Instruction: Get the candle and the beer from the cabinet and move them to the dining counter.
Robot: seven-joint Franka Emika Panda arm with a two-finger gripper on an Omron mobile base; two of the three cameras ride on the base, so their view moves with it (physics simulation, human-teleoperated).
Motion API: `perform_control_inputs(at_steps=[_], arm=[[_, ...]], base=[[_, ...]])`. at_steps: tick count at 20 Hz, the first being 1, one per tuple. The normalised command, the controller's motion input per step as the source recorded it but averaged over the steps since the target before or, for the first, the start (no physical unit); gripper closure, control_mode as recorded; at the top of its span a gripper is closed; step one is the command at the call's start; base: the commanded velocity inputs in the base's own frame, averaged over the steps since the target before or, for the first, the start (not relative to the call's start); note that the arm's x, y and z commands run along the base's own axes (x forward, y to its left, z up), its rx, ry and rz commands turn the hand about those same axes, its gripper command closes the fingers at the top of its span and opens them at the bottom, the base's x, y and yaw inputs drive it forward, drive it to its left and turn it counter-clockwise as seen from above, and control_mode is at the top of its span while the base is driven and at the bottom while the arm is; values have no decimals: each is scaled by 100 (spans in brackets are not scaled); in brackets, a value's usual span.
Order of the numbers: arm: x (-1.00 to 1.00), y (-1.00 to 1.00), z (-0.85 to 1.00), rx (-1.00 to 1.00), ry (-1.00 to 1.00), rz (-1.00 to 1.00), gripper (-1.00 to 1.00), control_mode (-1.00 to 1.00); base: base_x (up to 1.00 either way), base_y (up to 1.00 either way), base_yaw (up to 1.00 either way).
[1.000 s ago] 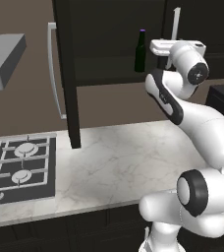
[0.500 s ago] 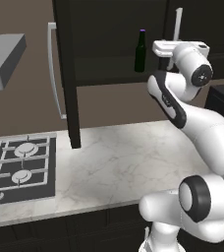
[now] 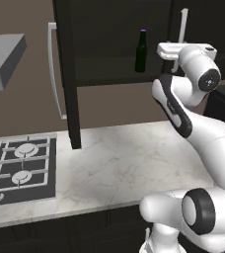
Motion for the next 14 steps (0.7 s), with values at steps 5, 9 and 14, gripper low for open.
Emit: perform_control_inputs(at_steps=[5,9,14], arm=[[-44,-61,0,0,2,-5,100,-100],[-53,-65,0,0,3,-7,100,-100],[-60,-68,0,0,3,-6,100,-100]], base=[[0,0,0],[0,0,0],[0,0,0]])
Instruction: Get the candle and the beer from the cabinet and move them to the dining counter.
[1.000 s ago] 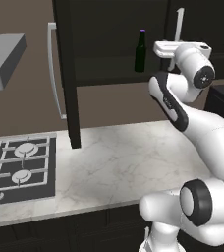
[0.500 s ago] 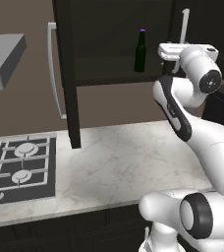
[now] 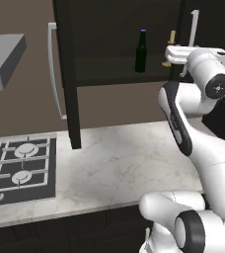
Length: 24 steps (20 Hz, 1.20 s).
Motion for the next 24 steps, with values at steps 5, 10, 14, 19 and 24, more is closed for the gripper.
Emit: perform_control_inputs(at_steps=[5,10,14,19,24], arm=[[-68,-76,0,0,5,-5,100,-100],[-74,-79,0,0,2,-4,100,-100],[-76,-77,0,0,0,-2,100,-100],[-62,-78,0,0,0,0,100,-100],[-41,-65,0,0,0,4,100,-100]], base=[[0,0,0],[0,0,0],[0,0,0],[0,0,0],[0,0,0]])
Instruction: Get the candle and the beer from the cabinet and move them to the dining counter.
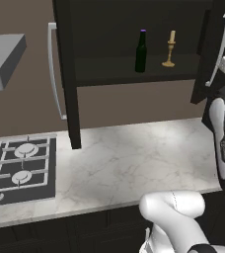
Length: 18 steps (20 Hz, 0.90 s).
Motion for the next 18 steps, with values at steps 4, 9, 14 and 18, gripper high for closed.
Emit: perform_control_inputs(at_steps=[4,9,14,18], arm=[[-38,-58,0,0,0,3,100,-100],[-49,-22,0,0,0,1,100,-100],[-73,24,0,0,0,-6,100,-100],[-39,71,0,0,0,-20,100,-100]], base=[[0,0,0],[0,0,0],[0,0,0],[0,0,0]])
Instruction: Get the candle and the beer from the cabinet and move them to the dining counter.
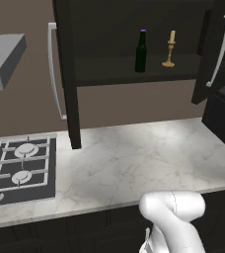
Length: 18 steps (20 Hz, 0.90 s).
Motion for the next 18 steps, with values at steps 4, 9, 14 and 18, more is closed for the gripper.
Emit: perform_control_inputs(at_steps=[4,9,14,18], arm=[[-4,85,0,-2,0,-24,100,-100],[26,84,-5,0,-8,-18,100,-100],[29,62,-1,0,0,-20,100,-100],[45,32,0,0,0,-18,100,-100]], base=[[0,0,0],[0,0,0],[0,0,0],[0,0,0]])
